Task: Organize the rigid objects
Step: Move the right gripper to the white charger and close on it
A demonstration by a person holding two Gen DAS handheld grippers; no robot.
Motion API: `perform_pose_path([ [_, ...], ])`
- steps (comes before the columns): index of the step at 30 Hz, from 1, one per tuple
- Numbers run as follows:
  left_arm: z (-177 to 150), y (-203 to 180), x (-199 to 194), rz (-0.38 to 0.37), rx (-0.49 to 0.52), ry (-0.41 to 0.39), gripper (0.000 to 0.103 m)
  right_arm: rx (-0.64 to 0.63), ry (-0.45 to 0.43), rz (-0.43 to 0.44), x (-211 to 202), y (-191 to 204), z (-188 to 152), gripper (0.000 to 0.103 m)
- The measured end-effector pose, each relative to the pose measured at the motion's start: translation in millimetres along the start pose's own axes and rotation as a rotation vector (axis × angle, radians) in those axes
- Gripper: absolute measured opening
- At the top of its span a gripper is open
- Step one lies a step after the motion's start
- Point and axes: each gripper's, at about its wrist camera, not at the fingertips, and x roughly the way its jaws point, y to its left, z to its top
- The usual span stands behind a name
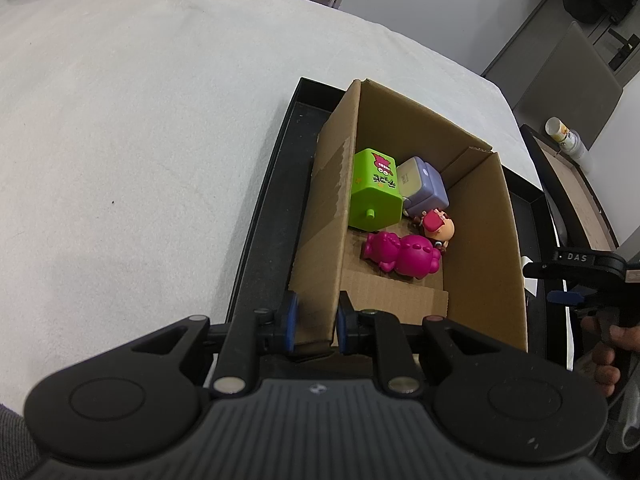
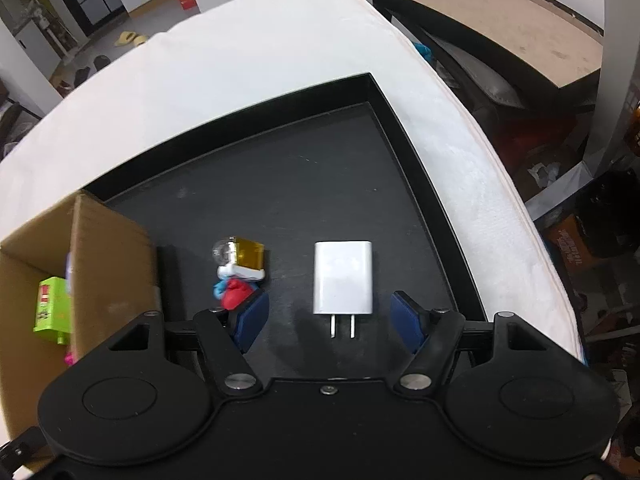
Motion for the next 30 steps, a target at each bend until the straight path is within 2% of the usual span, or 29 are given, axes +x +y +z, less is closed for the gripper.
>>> perform_pose_path([
  [6,0,0,0,0.000,0.000,0.000,0.018,0.001,0.010,-0.026,15,-4,1,0.066],
  [9,0,0,0,0.001,0.002,0.000,0.018,-0.012,0.015,-0.034,21,-3,0,0.063],
  [11,0,0,1,0.003,0.002,0.001,0.018,-0.020,0.030,-0.049,26,-4,-2,0.037],
  [18,0,-1,2,0.006,0.004,0.001,0.018,-0.032,0.034,-0.049,17,-1,-5,0.036],
  [30,-1,-2,1,0.011,0.010,-0.002,0.018,-0.058,-0.032,0.040,-24,11,-5,0.036],
])
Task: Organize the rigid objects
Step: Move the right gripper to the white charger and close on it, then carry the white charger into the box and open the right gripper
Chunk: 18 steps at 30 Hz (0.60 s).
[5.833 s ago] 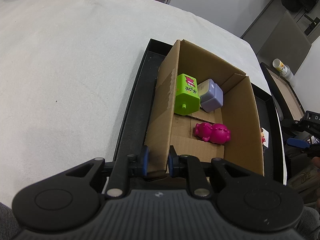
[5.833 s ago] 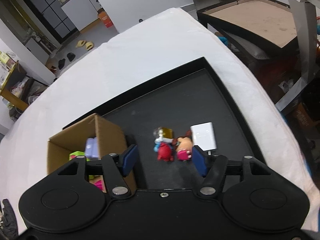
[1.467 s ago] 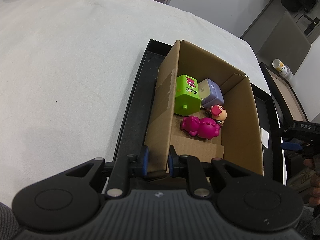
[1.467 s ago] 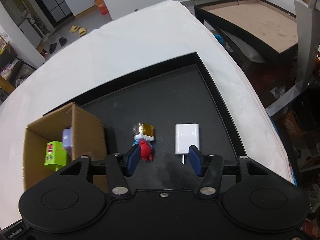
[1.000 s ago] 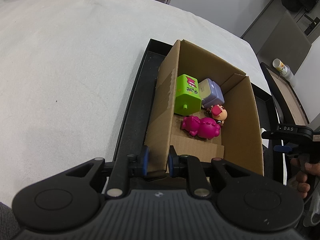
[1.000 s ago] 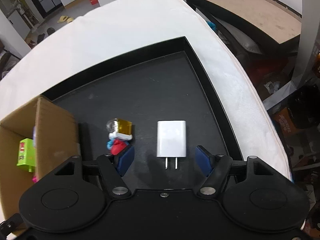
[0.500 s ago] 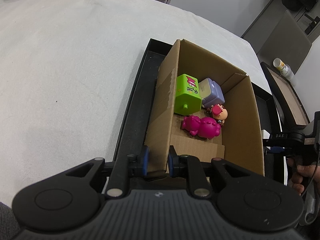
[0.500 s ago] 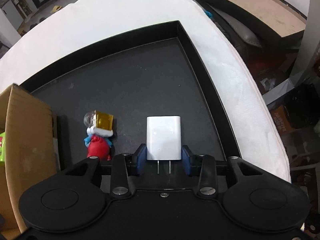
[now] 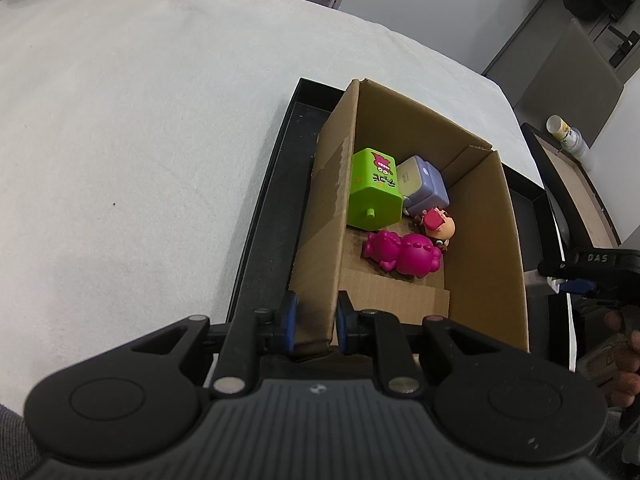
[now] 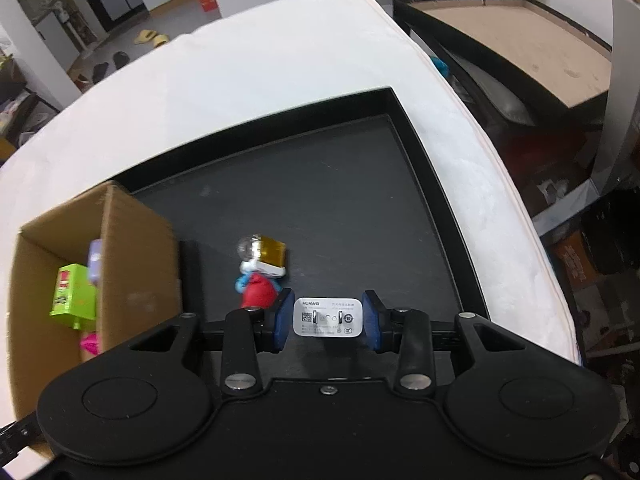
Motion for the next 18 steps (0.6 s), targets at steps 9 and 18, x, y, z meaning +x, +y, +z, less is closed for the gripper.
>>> perform_pose_path([
  [9,1,-1,-1,0.002,0.003,-0.001,0.018,-0.035,-0.038,0.058,-25,14,8,0.036],
  [18,2,-1,-1,-0.001,0.002,-0.002,0.018,-0.076,-0.076,0.115,-55,39,13,0.036],
])
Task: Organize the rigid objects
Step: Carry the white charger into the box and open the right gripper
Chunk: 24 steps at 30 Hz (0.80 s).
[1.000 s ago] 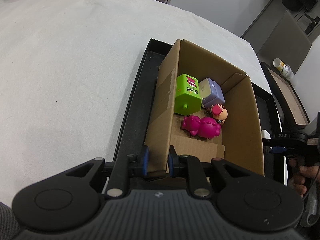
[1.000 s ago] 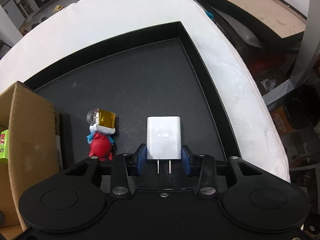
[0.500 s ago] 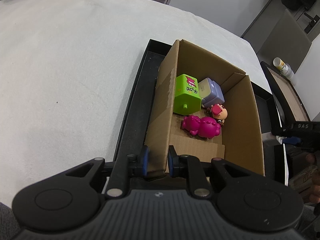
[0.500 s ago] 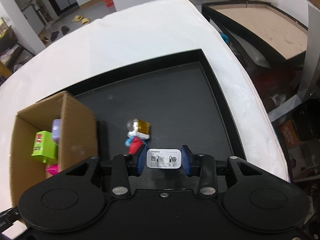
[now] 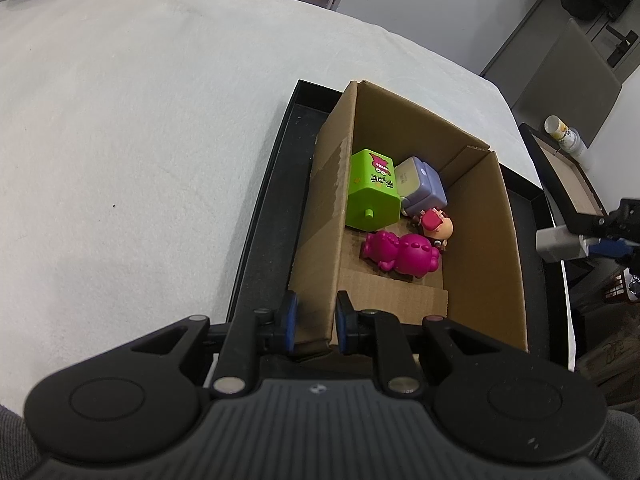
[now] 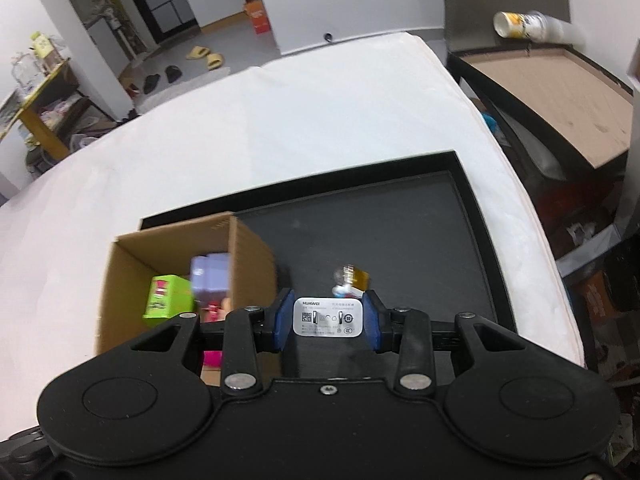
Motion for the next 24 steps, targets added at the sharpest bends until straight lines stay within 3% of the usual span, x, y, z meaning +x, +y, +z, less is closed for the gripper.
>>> perform_pose_path([
  [10,0,0,0,-0.002,-0.001,0.000,0.018,-0.008,0.018,0.128,-14,38,8,0.036],
  [24,-1,-1,0,-0.003,-0.002,-0.001,0.018,-0.059,0.070,0.184,2,94,-5,0.036],
])
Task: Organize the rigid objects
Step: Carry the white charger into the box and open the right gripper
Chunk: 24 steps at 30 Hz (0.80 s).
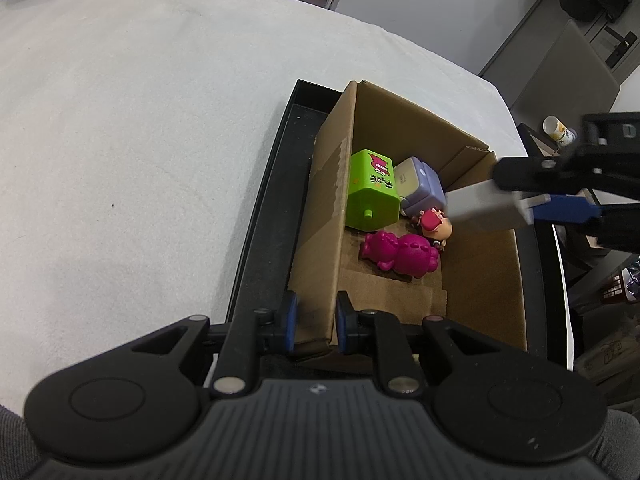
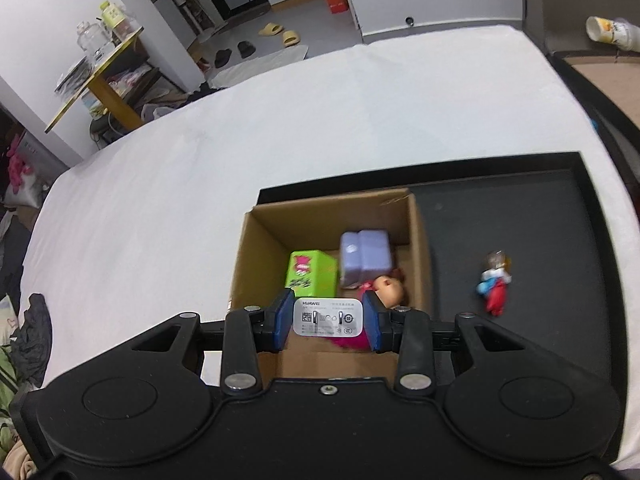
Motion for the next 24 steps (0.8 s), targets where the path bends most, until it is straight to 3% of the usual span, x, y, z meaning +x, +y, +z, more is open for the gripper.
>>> perform_pose_path([
  [19,-1,0,1,-0.006,-0.006,0.001,0.018,0.098,0.077,0.015,48,17,-19,0.037],
  [24,-1,-1,0,-0.009,-0.008,0.001,0.018,0.133,0.042,0.059,50,15,-23,0.042],
])
